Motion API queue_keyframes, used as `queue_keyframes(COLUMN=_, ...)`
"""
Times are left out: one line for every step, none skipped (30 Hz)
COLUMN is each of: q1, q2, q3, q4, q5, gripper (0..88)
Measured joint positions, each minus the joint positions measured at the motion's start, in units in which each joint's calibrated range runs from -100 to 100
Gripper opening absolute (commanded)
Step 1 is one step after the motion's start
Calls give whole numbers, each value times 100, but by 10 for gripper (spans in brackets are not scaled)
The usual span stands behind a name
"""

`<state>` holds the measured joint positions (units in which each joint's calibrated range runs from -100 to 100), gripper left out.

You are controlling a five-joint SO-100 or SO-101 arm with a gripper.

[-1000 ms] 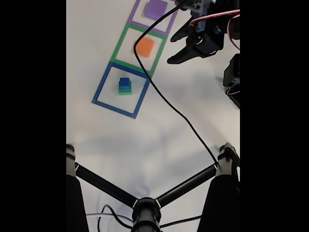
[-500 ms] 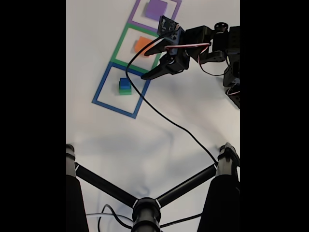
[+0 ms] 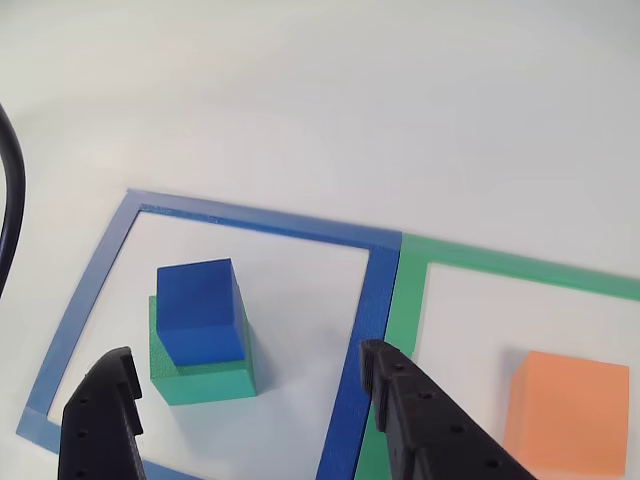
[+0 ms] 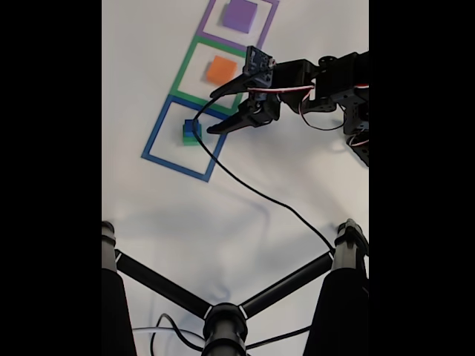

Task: Tower of hanoi

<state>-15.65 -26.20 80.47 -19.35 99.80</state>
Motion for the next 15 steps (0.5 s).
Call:
queue_keyframes(q1=-19, q2=134, q3=0, q4=-150, q5=0, gripper=240)
queue_keyframes(q1=-39, q2=277, q3=0, q4=-317, q5=0, gripper=239)
queue_keyframes(q1=-68, q2=428, q3=0, q4=-483, q5=0, gripper=237)
queue_keyframes(q1=-87, q2=563, q3=0, q4=-641, q5=0, gripper=236)
queue_keyframes(q1=-117, q2=663, q3=0, q4=-760, q5=0, gripper=233)
queue_keyframes(q1=-146, q2=764, q3=0, q4=-879, q5=0, gripper=233)
queue_keyframes(q1=-175, q2=873, q3=0, q4=-997, q5=0, gripper=232)
queue_keyframes(q1=-224, q2=991, q3=0, q4=-1132, q5=0, gripper=232)
queue_keyframes(q1=-253, q2=1108, q3=-17, q4=-1243, q5=0, gripper=232)
queue_keyframes(q1=-292, q2=1234, q3=-34, q4=-1393, q5=0, gripper=232)
queue_keyframes(q1=-321, q2=1377, q3=-77, q4=-1535, q5=0, gripper=232)
queue_keyframes(q1=-350, q2=1553, q3=-146, q4=-1670, q5=0, gripper=232)
queue_keyframes(q1=-360, q2=1730, q3=-232, q4=-1812, q5=0, gripper=232)
queue_keyframes(q1=-360, q2=1914, q3=-327, q4=-1955, q5=0, gripper=232)
queue_keyframes(q1=-369, q2=2091, q3=-422, q4=-2074, q5=0, gripper=232)
